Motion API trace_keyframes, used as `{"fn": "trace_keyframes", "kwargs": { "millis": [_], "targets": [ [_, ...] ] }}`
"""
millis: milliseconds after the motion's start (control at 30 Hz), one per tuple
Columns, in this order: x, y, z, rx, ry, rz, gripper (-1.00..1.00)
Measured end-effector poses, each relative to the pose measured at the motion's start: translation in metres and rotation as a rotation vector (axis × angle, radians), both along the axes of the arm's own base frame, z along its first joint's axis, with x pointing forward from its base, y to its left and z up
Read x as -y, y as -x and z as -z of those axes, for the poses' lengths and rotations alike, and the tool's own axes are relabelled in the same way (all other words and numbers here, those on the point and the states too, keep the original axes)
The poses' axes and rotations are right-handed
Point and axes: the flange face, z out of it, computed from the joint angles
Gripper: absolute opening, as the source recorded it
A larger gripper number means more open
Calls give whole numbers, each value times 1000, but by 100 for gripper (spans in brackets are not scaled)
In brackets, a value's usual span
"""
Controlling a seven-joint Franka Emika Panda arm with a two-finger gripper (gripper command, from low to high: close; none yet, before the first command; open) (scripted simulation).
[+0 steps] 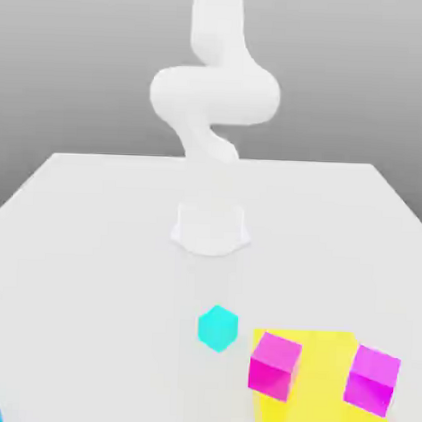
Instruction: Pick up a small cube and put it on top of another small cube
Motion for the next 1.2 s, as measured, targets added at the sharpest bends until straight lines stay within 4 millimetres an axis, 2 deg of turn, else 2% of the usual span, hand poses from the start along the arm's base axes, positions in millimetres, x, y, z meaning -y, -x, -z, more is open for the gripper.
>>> {"fn": "trace_keyframes", "kwargs": {
  "millis": [133, 233, 300, 433, 600, 633, 900, 933, 1133, 1200],
  "targets": [
    [-7, -35, 99, -142, 102, -122, 0],
    [-9, -46, 174, -247, 163, -221, 0],
    [-11, -45, 224, -318, 197, -293, 0],
    [-12, -25, 326, -464, 248, -455, 0],
    [-15, 38, 453, -654, 279, -706, 0],
    [-16, 44, 469, -671, 284, -733, 0],
    [-14, 53, 530, -689, 285, -753, 0],
    [-14, 53, 534, -689, 283, -754, -100],
    [-14, 54, 537, -691, 282, -754, -100],
    [-15, 52, 529, -690, 284, -753, -100]
  ]
}}
